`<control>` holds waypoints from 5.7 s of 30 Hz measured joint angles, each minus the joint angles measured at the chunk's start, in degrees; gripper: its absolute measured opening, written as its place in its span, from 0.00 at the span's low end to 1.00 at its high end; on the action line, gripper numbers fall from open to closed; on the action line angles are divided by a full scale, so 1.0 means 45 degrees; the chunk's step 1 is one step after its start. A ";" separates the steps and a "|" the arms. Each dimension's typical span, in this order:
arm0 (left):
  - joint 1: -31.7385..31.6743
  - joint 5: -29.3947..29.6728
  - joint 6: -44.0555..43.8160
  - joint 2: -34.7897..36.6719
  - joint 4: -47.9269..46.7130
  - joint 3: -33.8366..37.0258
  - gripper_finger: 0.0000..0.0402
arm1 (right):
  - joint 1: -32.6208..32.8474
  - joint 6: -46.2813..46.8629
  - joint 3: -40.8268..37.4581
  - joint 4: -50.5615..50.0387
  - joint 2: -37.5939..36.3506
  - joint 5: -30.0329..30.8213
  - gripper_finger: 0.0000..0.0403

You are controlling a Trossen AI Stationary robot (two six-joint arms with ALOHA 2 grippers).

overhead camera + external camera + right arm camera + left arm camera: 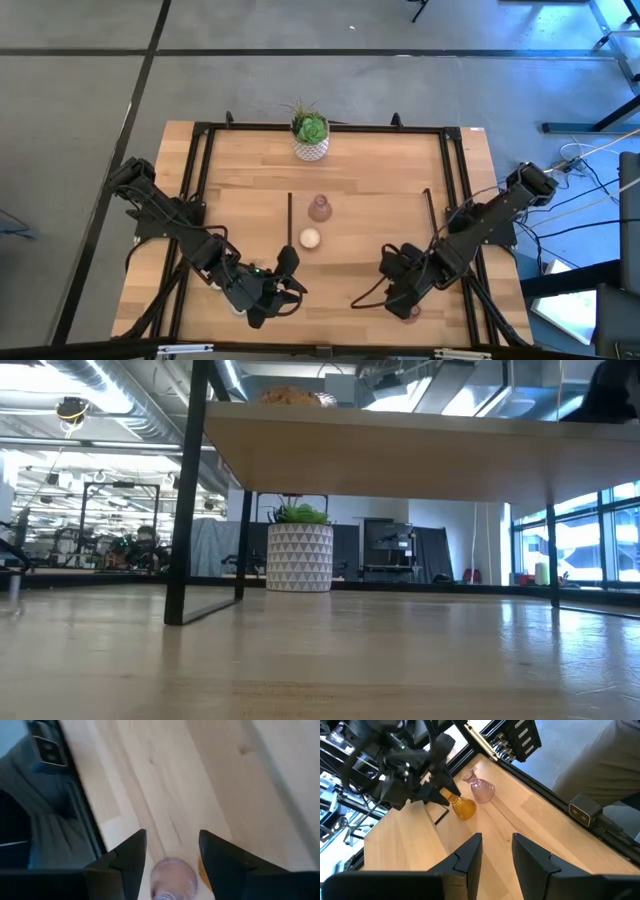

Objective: Pick & Place candle stick holders
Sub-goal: Adjust the shelf, then adjust the pink glass handle holder

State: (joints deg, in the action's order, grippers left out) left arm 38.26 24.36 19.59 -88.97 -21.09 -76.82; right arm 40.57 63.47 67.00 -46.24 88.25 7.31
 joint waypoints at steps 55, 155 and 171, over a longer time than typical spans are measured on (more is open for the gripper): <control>-0.0934 0.1987 -0.0758 0.0005 -0.0421 0.0000 0.11 | 0.1643 0.4870 0.4115 -0.9724 -0.0164 0.1672 0.00; -0.0427 0.4936 -0.1753 0.0058 -0.1227 0.0000 0.01 | -0.2186 0.1659 -0.3025 -0.2910 -0.4909 0.2326 0.00; -0.0427 0.5022 -0.0910 0.0058 0.0243 0.0000 0.00 | -0.1952 0.1392 -0.1872 -0.4501 -0.4911 0.2792 0.00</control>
State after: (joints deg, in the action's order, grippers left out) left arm 36.34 46.96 15.50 -88.71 -19.99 -76.82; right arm 31.78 69.73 58.58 -66.50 66.15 19.88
